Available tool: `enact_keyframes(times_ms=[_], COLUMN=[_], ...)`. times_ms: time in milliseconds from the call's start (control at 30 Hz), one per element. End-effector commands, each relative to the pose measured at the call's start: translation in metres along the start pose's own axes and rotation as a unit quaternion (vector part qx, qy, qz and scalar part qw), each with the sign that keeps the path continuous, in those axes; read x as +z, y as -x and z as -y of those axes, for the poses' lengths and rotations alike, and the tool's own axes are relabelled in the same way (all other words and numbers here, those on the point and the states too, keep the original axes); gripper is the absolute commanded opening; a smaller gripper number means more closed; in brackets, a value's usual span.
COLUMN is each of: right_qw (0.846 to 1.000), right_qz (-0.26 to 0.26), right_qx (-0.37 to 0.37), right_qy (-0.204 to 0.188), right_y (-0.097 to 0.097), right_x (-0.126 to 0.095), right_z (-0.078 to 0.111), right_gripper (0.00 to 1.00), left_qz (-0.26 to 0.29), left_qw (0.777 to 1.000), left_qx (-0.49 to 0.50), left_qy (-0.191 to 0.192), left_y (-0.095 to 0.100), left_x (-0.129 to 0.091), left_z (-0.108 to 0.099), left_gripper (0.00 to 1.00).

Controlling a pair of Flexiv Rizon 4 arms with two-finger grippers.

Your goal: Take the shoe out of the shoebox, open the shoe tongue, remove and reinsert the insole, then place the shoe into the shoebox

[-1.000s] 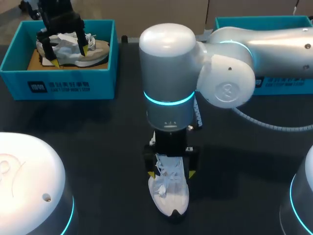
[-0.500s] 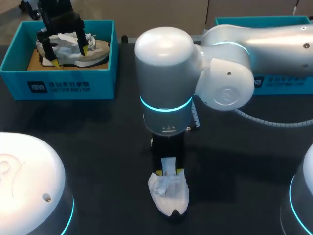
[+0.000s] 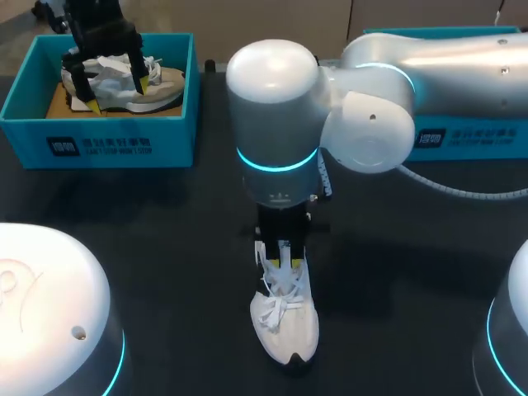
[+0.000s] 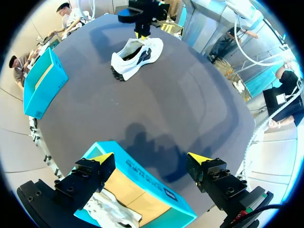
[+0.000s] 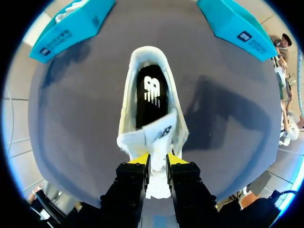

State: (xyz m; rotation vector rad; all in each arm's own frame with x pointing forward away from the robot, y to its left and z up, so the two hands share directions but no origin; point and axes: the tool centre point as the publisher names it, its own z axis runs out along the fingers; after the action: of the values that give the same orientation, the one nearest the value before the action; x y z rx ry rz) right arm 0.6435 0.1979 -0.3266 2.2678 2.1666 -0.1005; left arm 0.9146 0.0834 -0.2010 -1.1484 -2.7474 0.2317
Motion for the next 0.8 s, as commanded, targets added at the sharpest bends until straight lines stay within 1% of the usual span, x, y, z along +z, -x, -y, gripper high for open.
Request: enact_keyframes(times_ms=[33, 100, 200, 300, 400, 467, 533, 667, 800], right_qw=[1.000, 1.000, 1.000, 0.999, 0.999, 0.999, 0.999, 1.000, 1.000], right_qz=[-0.006, 0.008, 0.020, 0.027, 0.030, 0.030, 0.027, 0.019, 0.014], right_qx=[0.005, 0.011, 0.006, -0.005, -0.012, -0.017, -0.019, -0.010, 0.002], right_qy=[-0.006, 0.008, 0.020, 0.025, 0.028, 0.028, 0.023, 0.017, 0.023], right_y=[0.003, -0.002, -0.012, -0.023, -0.028, -0.030, -0.027, -0.014, -0.009], right_x=[0.002, -0.009, -0.016, -0.016, -0.015, -0.010, -0.001, 0.015, 0.020], right_z=[-0.001, 0.007, 0.013, 0.014, 0.014, 0.011, 0.004, -0.009, -0.018], right_gripper=[0.20, 0.19, 0.19, 0.20, 0.19, 0.19, 0.20, 0.21, 0.19], left_qz=[-0.002, -0.002, -0.002, -0.002, -0.002, -0.002, -0.002, -0.002, -0.002], left_qw=[1.000, 1.000, 1.000, 1.000, 1.000, 1.000, 1.000, 1.000, 1.000], left_qx=[0.000, 0.000, 0.000, 0.000, 0.000, 0.000, 0.000, 0.000, 0.000], left_qy=[0.001, 0.001, 0.001, 0.001, 0.001, 0.001, 0.001, 0.001, 0.001], left_y=[0.001, 0.001, 0.001, 0.001, 0.001, 0.001, 0.001, 0.001, 0.001], left_x=[0.000, 0.000, 0.000, 0.000, 0.000, 0.000, 0.000, 0.000, 0.000], left_z=[0.000, 0.000, 0.000, 0.000, 0.000, 0.000, 0.000, 0.000, 0.000], left_gripper=[1.00, 1.00, 1.00, 1.00, 1.00, 1.00, 1.00, 1.00, 1.00])
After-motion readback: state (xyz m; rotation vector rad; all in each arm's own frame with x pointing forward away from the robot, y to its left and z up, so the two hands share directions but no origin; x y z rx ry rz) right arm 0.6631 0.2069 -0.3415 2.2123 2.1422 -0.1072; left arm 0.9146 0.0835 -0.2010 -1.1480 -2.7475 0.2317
